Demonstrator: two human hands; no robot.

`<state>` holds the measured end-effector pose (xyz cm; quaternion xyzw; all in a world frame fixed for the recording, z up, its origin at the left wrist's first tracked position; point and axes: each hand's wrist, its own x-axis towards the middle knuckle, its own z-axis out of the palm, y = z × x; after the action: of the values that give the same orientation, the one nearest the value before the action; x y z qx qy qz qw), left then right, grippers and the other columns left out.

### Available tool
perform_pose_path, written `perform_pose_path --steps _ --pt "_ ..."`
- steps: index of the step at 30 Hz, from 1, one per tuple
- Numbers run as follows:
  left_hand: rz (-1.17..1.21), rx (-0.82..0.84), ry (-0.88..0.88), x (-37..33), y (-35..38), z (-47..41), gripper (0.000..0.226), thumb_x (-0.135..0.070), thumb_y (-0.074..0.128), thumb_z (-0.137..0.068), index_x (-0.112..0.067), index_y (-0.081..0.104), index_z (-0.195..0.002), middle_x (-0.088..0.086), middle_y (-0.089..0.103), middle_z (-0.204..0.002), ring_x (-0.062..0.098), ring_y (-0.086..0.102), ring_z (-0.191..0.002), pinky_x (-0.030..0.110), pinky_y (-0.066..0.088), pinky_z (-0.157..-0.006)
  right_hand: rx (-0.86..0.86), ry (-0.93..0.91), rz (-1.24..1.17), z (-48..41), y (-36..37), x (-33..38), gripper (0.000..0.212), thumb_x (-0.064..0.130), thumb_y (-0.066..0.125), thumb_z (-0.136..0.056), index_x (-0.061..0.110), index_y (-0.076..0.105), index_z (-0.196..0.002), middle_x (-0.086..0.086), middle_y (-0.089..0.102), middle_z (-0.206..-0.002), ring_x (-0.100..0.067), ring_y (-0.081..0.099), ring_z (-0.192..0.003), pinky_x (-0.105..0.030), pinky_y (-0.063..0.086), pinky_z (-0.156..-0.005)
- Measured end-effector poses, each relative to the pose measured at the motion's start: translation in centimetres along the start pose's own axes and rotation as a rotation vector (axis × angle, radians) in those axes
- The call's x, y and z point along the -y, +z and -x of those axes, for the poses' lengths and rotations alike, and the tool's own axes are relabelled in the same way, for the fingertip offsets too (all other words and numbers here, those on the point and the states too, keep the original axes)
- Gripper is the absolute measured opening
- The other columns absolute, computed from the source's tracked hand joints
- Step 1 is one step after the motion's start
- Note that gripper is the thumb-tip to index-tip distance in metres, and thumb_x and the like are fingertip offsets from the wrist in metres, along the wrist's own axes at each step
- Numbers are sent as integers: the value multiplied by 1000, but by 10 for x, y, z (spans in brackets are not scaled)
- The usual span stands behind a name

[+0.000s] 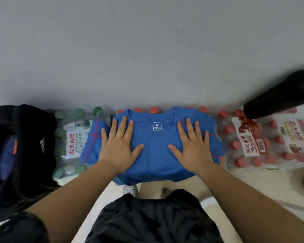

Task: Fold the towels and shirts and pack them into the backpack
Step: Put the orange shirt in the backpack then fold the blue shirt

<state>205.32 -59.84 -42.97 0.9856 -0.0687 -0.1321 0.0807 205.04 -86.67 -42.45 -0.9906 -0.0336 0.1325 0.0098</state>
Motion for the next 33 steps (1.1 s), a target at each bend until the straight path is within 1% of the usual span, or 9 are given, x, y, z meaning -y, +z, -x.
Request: perform_pose_path --steps 11,13,15,17,21,23,26,29,33 --pt "-146 -9 -121 -12 -15 -26 85 -72 12 -94 -23 -12 -158 1 -16 -167 32 -14 -153 65 -2 -119 41 -117 -114 -23 -14 -21 86 82 6 -84 40 -11 -157 5 -27 -164 -24 -28 -150 -56 -16 -119" --pt "-152 -63 -98 -31 -18 -25 78 -60 25 -99 -21 -5 -160 6 -8 -168 33 -10 -153 66 0 -118 41 -207 -286 -25 -20 -34 76 71 17 -93 39 -2 -158 7 -17 -167 -18 -20 -153 -50 -10 -123" --pt "-109 -130 -8 -61 -19 -22 74 -50 33 -99 -19 6 -160 6 2 -168 32 -1 -154 66 4 -118 -16 -248 -437 -29 -24 -55 65 46 40 -102 33 12 -160 5 0 -169 -16 -6 -155 -44 4 -126" --pt "-54 -105 115 -98 -16 -22 72 -51 22 -97 -20 6 -160 2 1 -168 29 -1 -155 65 5 -119 -41 -256 -447 -34 -25 -77 61 22 51 -103 22 26 -158 2 11 -167 -18 4 -155 -43 13 -126" --pt "-50 34 239 -154 -2 -39 79 -61 3 -91 -22 -6 -159 -6 -16 -166 21 -14 -154 63 3 -119 55 -434 -440 -44 -31 -98 57 10 55 -99 15 38 -153 -1 24 -164 -18 14 -154 -24 7 -123" --pt "-50 63 206 -163 6 -49 82 -68 1 -90 -24 -10 -158 -9 -21 -165 18 -20 -152 62 -2 -120 16 -413 -489 -48 -38 -105 61 9 62 -94 15 42 -152 -2 34 -161 -17 25 -150 -20 13 -119" --pt "-69 31 179 -163 12 -53 86 -77 9 -90 -27 -9 -158 -10 -20 -165 17 -20 -152 62 -6 -120 -141 -238 -445 -63 -45 -123 66 22 71 -89 12 45 -149 -8 46 -151 -26 41 -139 -32 27 -118" --pt "-113 -9 166 -151 13 -49 90 -81 14 -89 -29 -6 -159 -9 -15 -166 19 -12 -154 61 -2 -120 -15 -159 -414 -79 -47 -135 74 38 69 -89 14 38 -151 -10 49 -147 -31 46 -133 -45 39 -112" --pt "-136 -6 137 -139 12 -46 92 -84 13 -87 -31 -7 -159 -9 -11 -167 21 -8 -155 63 3 -120 69 -165 -382 -87 -50 -137 74 49 70 -86 19 40 -147 -7 55 -140 -30 51 -128 -46 45 -104"
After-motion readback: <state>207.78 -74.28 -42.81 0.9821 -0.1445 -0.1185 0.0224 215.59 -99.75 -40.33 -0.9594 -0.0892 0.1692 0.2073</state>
